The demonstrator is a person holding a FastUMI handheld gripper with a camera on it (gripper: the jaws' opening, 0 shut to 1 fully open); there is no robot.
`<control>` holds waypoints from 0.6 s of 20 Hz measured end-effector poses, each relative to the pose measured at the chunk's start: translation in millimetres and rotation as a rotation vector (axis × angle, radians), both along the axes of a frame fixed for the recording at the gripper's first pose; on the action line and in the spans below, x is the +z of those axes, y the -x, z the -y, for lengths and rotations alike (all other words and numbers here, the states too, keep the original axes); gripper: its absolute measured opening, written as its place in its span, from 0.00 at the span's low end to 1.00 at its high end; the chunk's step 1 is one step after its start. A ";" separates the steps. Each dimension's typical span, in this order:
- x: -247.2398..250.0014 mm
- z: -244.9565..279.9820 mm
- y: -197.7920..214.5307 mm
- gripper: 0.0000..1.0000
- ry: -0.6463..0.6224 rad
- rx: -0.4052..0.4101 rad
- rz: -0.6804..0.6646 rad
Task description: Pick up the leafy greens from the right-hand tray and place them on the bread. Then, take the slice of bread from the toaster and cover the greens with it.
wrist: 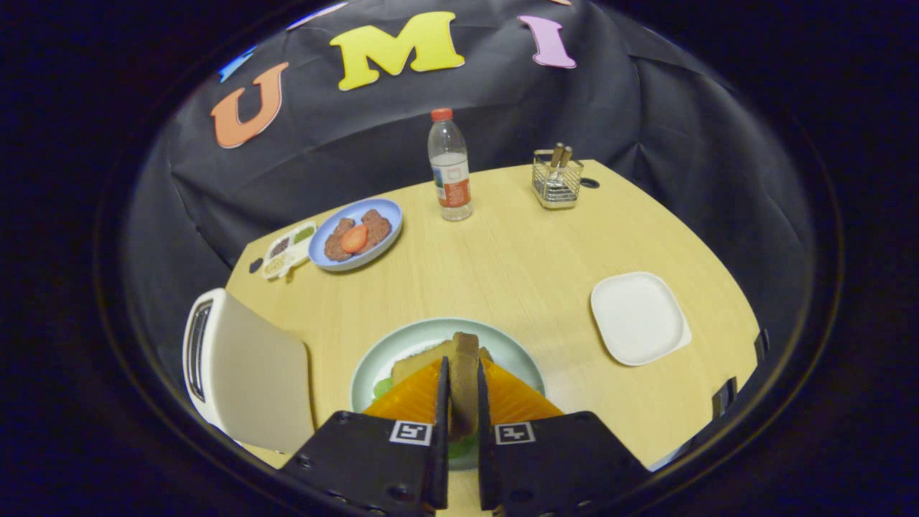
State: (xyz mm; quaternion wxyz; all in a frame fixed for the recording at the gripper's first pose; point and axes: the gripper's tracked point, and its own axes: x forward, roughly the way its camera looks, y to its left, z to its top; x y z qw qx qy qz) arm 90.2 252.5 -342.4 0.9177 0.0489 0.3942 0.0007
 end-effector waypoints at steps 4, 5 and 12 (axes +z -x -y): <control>-16.8 10.1 5.0 0.18 0.029 0.027 -0.042; -20.9 13.0 4.5 0.18 0.040 0.038 -0.054; -26.7 13.1 12.0 0.53 0.009 0.171 -0.078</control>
